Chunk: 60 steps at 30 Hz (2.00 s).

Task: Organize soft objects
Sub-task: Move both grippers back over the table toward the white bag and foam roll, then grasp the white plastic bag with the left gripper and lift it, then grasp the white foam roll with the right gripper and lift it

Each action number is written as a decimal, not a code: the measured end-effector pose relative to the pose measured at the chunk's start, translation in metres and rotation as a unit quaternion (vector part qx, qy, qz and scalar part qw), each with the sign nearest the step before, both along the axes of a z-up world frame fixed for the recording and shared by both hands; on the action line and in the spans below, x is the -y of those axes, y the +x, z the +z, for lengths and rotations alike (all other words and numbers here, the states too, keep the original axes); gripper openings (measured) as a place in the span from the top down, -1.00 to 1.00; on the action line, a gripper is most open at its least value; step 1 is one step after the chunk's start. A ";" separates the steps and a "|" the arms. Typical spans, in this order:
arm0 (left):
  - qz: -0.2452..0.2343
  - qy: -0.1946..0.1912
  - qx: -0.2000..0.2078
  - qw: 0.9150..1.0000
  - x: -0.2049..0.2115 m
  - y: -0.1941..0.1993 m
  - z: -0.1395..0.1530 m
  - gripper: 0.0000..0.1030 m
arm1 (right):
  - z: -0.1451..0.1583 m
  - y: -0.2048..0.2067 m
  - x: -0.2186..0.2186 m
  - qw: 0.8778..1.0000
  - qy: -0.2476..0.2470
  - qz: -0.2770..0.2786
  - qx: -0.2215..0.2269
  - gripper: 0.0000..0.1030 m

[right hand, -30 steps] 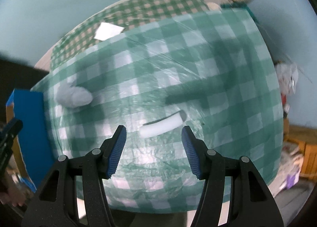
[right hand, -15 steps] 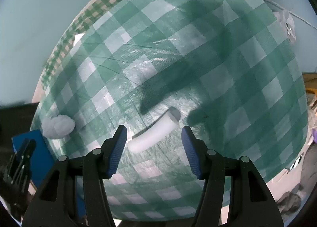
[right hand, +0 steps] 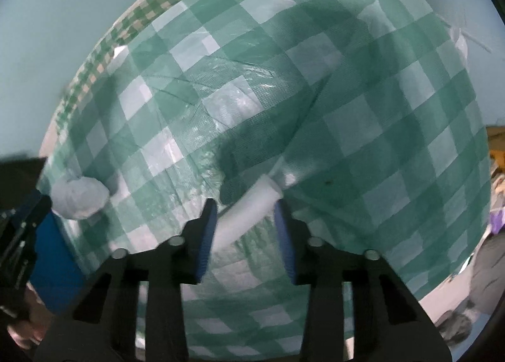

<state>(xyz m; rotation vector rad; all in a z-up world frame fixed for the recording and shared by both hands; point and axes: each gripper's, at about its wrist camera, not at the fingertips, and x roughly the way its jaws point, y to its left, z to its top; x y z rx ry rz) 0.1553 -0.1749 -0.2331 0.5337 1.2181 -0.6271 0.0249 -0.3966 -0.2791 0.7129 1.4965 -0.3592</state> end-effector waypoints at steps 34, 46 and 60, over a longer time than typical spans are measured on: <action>-0.180 0.083 0.009 0.980 0.062 -0.038 -0.033 -0.19 | 0.019 -0.020 0.012 0.998 0.045 -0.046 0.016 0.27; -0.143 0.056 0.000 0.988 0.058 -0.033 -0.035 0.04 | 0.009 0.001 -0.007 1.000 0.019 -0.024 0.002 0.27; -0.072 0.020 -0.015 0.997 0.032 -0.047 -0.017 0.07 | 0.018 -0.005 -0.006 0.999 -0.014 0.034 0.012 0.89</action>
